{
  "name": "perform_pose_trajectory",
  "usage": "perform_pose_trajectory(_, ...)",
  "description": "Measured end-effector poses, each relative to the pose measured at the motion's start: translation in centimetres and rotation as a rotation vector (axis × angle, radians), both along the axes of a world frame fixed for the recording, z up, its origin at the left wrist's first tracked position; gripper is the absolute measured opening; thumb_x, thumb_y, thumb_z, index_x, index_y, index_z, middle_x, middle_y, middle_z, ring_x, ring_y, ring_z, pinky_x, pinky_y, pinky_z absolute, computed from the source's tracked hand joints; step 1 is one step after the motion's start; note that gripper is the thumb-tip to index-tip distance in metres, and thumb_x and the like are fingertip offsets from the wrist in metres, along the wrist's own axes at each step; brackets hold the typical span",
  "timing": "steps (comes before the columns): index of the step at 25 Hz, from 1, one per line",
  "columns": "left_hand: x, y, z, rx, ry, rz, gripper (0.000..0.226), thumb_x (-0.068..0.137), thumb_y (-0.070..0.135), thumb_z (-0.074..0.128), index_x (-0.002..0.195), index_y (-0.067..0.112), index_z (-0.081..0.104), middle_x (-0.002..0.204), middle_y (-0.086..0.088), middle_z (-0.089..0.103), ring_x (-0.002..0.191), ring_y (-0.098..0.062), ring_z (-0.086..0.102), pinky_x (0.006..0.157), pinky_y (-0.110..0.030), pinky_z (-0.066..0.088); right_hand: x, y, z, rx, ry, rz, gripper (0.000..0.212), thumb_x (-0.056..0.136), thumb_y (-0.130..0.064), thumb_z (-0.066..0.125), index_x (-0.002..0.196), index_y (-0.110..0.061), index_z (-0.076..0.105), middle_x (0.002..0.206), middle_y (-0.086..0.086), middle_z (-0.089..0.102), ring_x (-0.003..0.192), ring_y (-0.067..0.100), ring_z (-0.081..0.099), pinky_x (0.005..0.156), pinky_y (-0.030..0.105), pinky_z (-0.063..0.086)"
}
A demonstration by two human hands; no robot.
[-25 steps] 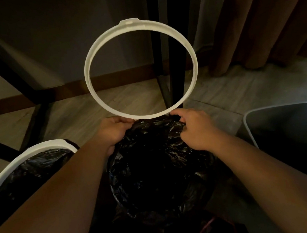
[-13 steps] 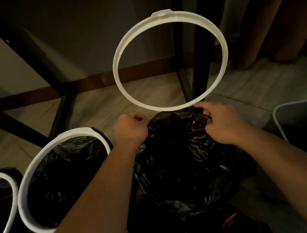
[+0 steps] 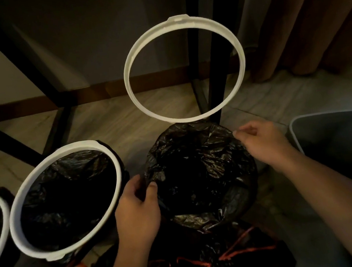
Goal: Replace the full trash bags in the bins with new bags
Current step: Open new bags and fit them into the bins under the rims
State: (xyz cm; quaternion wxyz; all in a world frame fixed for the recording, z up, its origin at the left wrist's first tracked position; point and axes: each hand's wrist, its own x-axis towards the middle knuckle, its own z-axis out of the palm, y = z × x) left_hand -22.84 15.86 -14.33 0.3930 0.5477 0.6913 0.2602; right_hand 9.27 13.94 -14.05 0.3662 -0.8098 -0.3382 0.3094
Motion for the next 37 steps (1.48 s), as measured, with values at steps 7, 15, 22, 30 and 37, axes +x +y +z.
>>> perform_pose_trajectory(7, 1.6, -7.0, -0.9, -0.398, -0.642, 0.330, 0.051, 0.085, 0.022, 0.087, 0.125, 0.025, 0.058, 0.109, -0.008, 0.076, 0.091, -0.026, 0.079, 0.068, -0.037, 0.064, -2.7, -7.0, 0.1, -0.161, 0.287, -0.176, 0.041, 0.092, -0.057, 0.073, 0.103, -0.017, 0.071, 0.084, 0.017, 0.076, 0.063, 0.031, 0.077, 0.055, 0.039, 0.062)
perform_pose_trajectory(15, 3.2, -8.7, -1.3, -0.390, -0.785, 0.323, 0.047, 0.088, 0.013, 0.083, 0.126, 0.017, 0.055, 0.117, -0.014, 0.072, 0.102, -0.026, 0.077, 0.082, -0.035, 0.064, -4.4, -10.7, -2.1, -0.029, 0.912, -0.284, 0.029, 0.101, -0.014, 0.053, 0.123, -0.002, 0.068, 0.103, 0.027, 0.078, 0.089, 0.040, 0.079, 0.069, 0.043, 0.064)
perform_pose_trajectory(22, 3.4, -8.9, -1.7, -0.369, -0.739, 0.376, 0.041, 0.085, 0.018, 0.088, 0.112, 0.017, 0.058, 0.106, -0.013, 0.073, 0.079, -0.017, 0.080, 0.066, -0.031, 0.063, 0.2, 0.5, 12.5, 0.353, -0.107, -0.117, 0.045, 0.102, -0.042, 0.054, 0.147, -0.037, 0.053, 0.138, -0.004, 0.061, 0.125, 0.015, 0.058, 0.095, 0.035, 0.048)
perform_pose_trajectory(30, 3.8, -8.4, -2.2, -0.346, -0.785, 0.310, 0.026, 0.090, 0.005, 0.081, 0.100, 0.007, 0.056, 0.082, -0.006, 0.066, 0.084, -0.023, 0.075, 0.069, -0.026, 0.062, -3.2, 2.6, 16.7, 0.543, -0.450, 0.335, 0.028, 0.110, -0.038, 0.048, 0.129, -0.031, 0.068, 0.095, -0.014, 0.066, 0.076, -0.007, 0.058, 0.063, 0.008, 0.041)
perform_pose_trajectory(37, 4.0, -8.9, -2.2, -0.333, -0.858, 0.320, 0.027, 0.089, 0.001, 0.081, 0.096, 0.008, 0.056, 0.080, -0.006, 0.063, 0.079, -0.017, 0.073, 0.073, -0.026, 0.062, -4.7, -5.2, 8.1, 0.598, -0.735, 0.588, 0.035, 0.104, -0.035, 0.055, 0.101, -0.010, 0.080, 0.089, 0.002, 0.072, 0.079, 0.015, 0.065, 0.071, 0.027, 0.051)
